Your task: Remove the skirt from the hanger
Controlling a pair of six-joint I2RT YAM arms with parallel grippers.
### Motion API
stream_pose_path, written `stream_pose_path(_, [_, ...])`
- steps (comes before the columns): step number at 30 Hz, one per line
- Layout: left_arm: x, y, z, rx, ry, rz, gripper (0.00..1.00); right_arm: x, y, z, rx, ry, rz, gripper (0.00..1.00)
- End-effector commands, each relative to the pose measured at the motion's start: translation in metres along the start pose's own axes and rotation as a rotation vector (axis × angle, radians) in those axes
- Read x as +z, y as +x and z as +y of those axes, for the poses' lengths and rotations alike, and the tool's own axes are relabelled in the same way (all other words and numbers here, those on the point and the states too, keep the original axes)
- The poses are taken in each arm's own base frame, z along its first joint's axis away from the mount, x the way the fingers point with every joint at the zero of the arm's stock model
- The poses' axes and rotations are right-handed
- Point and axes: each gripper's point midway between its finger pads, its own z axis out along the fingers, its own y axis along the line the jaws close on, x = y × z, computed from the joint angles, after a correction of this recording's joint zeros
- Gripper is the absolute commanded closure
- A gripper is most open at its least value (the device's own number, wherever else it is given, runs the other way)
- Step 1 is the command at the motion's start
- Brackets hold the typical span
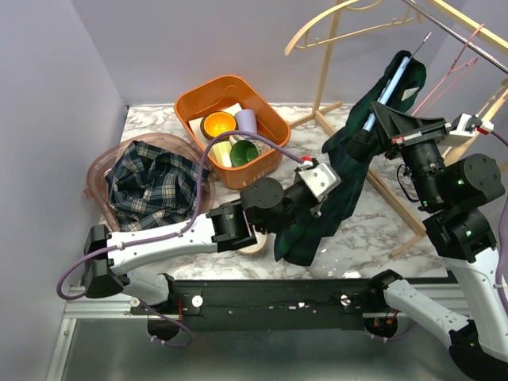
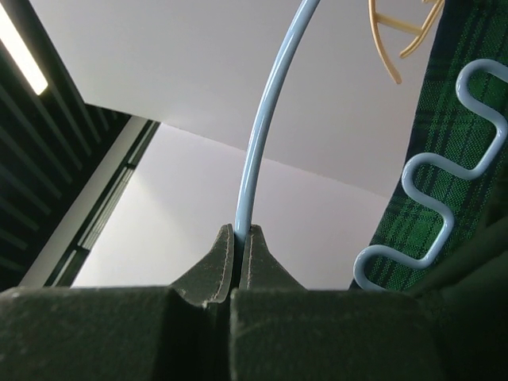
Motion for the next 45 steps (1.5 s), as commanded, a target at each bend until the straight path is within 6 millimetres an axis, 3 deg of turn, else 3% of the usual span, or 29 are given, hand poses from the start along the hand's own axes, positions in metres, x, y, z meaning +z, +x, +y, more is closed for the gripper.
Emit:
stream_pose_path(1, [-0.034, 0.010, 0.026, 0.024, -0.105, 0.000, 1.00, -0.023, -0.023, 0.071, 0.026, -0.206, -0.054, 0.99])
stream_pose_path(2, [-0.046, 0.000, 0.034, 0.018, -0.131, -0.031, 1.00, -0.027, -0.025, 0.079, 0.037, -0.222, -0.049, 0.99])
stream_pose_path(4, [-0.059, 0.007, 0.048, 0.037, -0.199, -0.047, 1.00, -0.031, -0.025, 0.086, 0.064, -0.239, -0.038, 0.99])
stream_pose_path(6, [-0.073, -0.001, 0.060, 0.044, -0.247, -0.076, 1.00, -0.035, -0.025, 0.095, 0.084, -0.269, -0.027, 0.99])
stream_pose_path(13, [-0.092, -0.009, 0.082, 0.082, -0.345, -0.084, 1.00, -0.049, -0.028, 0.120, 0.086, -0.332, -0.006, 0.99])
stream_pose_path(18, [-0.099, -0.027, 0.101, 0.150, -0.436, -0.104, 1.00, -0.063, -0.008, 0.129, 0.094, -0.365, 0.130, 0.99])
stream_pose_path(24, [-0.102, -0.082, 0.120, 0.225, -0.533, -0.212, 1.00, -0.100, 0.017, 0.153, 0.027, -0.448, 0.329, 0.99])
stream_pose_path(28, [-0.104, -0.117, 0.144, 0.250, -0.648, -0.270, 1.00, -0.119, 0.028, 0.167, -0.044, -0.512, 0.425, 0.99])
stream_pose_path(32, [-0.106, -0.150, 0.166, 0.258, -0.766, -0.353, 1.00, -0.143, 0.062, 0.173, -0.065, -0.605, 0.691, 0.99])
stream_pose_path(38, [-0.094, -0.198, 0.201, 0.235, -0.853, -0.443, 1.00, -0.165, 0.070, 0.174, -0.182, -0.677, 0.784, 0.99])
stream_pose_path(45, [-0.088, -0.223, 0.235, 0.299, -0.970, -0.455, 1.00, -0.195, 0.061, 0.183, -0.321, -0.742, 0.740, 0.99])
